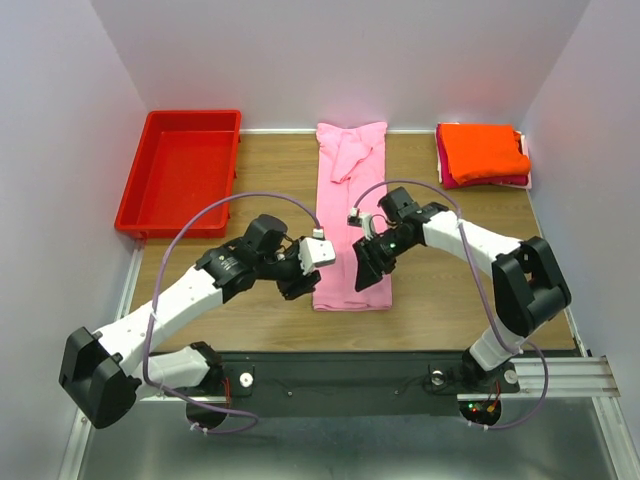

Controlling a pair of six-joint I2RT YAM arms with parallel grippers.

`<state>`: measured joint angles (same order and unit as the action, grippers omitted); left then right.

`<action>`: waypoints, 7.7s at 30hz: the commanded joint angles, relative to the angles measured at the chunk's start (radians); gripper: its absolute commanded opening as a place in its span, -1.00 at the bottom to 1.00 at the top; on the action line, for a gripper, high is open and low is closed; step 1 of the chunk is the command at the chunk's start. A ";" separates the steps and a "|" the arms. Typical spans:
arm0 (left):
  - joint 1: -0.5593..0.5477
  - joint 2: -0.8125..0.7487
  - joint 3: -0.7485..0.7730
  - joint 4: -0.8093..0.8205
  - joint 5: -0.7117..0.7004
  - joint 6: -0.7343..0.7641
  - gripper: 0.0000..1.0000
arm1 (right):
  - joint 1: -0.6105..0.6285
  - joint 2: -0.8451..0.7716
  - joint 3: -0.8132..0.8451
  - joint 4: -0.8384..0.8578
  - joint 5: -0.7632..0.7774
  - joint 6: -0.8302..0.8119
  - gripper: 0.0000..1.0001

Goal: Fold and stack the t-shirts
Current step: Fold the tshirt

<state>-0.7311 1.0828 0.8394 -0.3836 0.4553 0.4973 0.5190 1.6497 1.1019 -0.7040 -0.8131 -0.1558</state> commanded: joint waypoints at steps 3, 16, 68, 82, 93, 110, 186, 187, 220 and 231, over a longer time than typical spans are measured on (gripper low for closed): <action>0.004 -0.009 -0.042 -0.034 0.037 0.164 0.22 | 0.009 -0.151 0.030 -0.011 0.085 -0.157 0.11; -0.011 0.201 -0.077 0.120 0.125 0.437 0.18 | 0.013 -0.444 -0.309 0.099 0.275 -0.626 -0.07; -0.254 0.132 -0.050 -0.044 0.237 0.465 -1.00 | 0.302 -0.752 -0.456 0.052 0.385 -0.604 -0.99; 0.010 0.265 0.141 -0.071 0.223 0.632 -1.00 | 0.250 -0.633 -0.384 0.195 0.582 -0.669 -0.99; 0.088 0.399 0.190 0.067 0.211 0.699 -1.00 | -0.073 -0.300 -0.153 0.248 0.379 -0.929 -0.99; 0.257 0.825 0.664 -0.026 0.227 0.745 -1.00 | -0.255 0.122 0.203 0.247 0.255 -1.077 -0.99; 0.090 0.465 0.102 0.206 0.092 0.455 -1.00 | -0.079 -0.217 -0.238 0.330 0.464 -0.774 -0.99; 0.088 0.450 0.102 0.186 0.095 0.458 -1.00 | -0.073 -0.244 -0.229 0.308 0.457 -0.772 -0.99; 0.045 0.092 0.139 -0.231 0.350 0.441 -1.00 | 0.207 -0.496 0.002 -0.227 0.451 -0.795 -0.99; 0.249 0.508 0.486 -0.310 0.384 0.580 -1.00 | -0.086 -0.077 0.255 -0.206 0.295 -0.993 -0.99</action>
<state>-0.5312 1.5276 1.2354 -0.6586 0.7925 1.0344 0.5236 1.4445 1.2560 -0.9333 -0.4580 -1.0550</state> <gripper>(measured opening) 0.037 0.031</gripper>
